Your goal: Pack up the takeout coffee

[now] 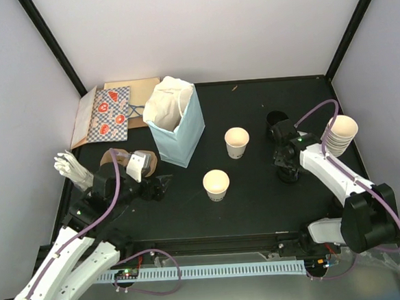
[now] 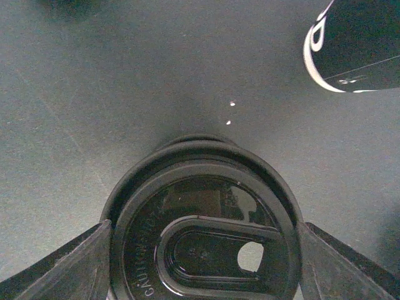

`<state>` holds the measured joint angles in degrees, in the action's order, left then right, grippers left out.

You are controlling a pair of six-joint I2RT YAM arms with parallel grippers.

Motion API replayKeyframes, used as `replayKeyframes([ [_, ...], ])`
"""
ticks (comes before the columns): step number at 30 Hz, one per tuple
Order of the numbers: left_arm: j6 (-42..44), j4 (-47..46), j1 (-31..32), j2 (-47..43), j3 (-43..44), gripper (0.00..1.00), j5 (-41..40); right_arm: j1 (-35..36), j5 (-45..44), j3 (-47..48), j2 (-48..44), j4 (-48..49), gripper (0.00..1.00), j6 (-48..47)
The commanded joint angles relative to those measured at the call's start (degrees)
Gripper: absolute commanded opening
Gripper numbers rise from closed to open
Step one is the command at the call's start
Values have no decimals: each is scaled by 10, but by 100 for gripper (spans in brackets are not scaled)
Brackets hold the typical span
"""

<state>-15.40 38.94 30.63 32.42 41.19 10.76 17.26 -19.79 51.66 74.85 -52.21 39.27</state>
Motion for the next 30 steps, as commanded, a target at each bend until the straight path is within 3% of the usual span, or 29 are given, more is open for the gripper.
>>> replayKeyframes([
  [1, 6, -15, 4, 1, 1, 99, 11, -2, 20, -35, -35, 62, 78, -12],
  [4, 6, -14, 3, 3, 2, 99, 10, 3, 32, -10, -19, 17, 78, -9],
  [8, 6, -16, 4, 1, 0, 99, 11, 20, -53, -15, -26, 24, 78, -4],
  [11, 8, -15, 4, 8, 1, 99, 12, 22, -22, 18, 2, -24, 78, 0],
  [14, 7, -16, 5, 8, 2, 99, 15, 24, -20, -23, -19, 45, 78, -6],
  [17, 6, -13, 4, 8, 2, 99, 11, 35, -19, 30, 2, -31, 78, 16],
  [20, 7, -17, 7, 4, 0, 99, 14, 44, -70, -24, -26, 56, 78, -1],
  [21, 8, -21, 6, 5, -1, 99, 13, 36, -32, -21, -15, 63, 77, -9],
  [22, 10, -20, 6, 7, 0, 99, 11, 38, -26, 14, 5, 17, 77, 6],
  [24, 6, -13, 7, 11, 3, 99, 12, 79, -96, 61, 15, -56, 78, 43],
  [26, 7, -16, 8, 10, 2, 99, 15, 102, -161, 23, -9, 6, 78, 41],
  [27, 9, -21, 8, 9, 0, 99, 15, 90, -121, -6, -12, 52, 78, 10],
  [28, 10, -23, 8, 10, 0, 99, 14, 72, -68, -3, 1, 40, 76, -7],
  [30, 8, -15, 8, 13, 2, 99, 13, 100, -136, 64, 38, -70, 76, 56],
])
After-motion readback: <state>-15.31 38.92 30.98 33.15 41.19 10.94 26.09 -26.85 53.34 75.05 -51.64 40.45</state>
